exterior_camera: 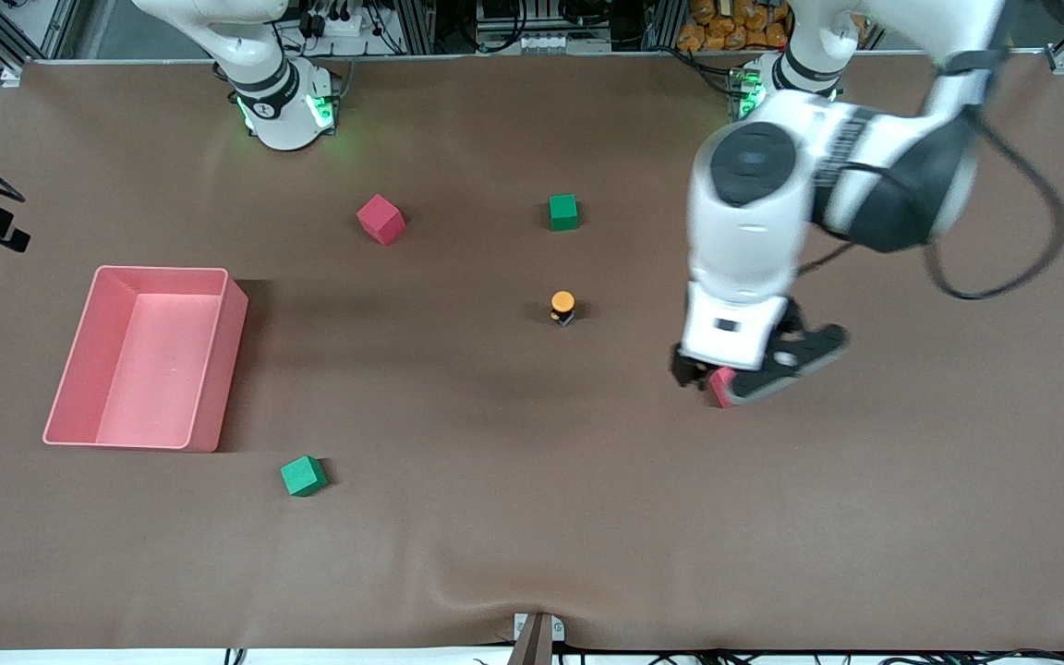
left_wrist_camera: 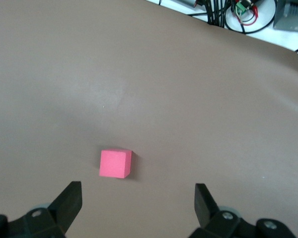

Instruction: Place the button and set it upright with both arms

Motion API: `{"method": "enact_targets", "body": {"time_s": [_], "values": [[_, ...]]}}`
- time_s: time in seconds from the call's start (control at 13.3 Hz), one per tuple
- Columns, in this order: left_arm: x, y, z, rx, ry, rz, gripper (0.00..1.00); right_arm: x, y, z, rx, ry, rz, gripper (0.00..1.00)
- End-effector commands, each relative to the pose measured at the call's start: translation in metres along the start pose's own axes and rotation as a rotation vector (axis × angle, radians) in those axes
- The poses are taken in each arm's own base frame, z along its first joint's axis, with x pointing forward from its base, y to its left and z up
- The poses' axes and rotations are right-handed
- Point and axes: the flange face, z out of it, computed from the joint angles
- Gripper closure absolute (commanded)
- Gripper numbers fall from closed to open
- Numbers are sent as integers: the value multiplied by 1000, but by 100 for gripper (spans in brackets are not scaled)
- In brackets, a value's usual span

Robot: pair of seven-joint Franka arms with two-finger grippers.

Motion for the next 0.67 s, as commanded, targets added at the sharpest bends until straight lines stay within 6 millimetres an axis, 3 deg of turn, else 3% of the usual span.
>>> {"method": "enact_targets", "body": {"time_s": [0.0, 0.3, 0.6], "values": [[17, -28, -20, -52, -18, 20, 0, -1, 2, -4, 14, 0, -2, 0], [28, -74, -71, -115, -89, -27, 0, -1, 2, -4, 14, 0, -2, 0], [34, -128, -102, -97, -169, 70, 0, -1, 2, -4, 14, 0, -2, 0]]}}
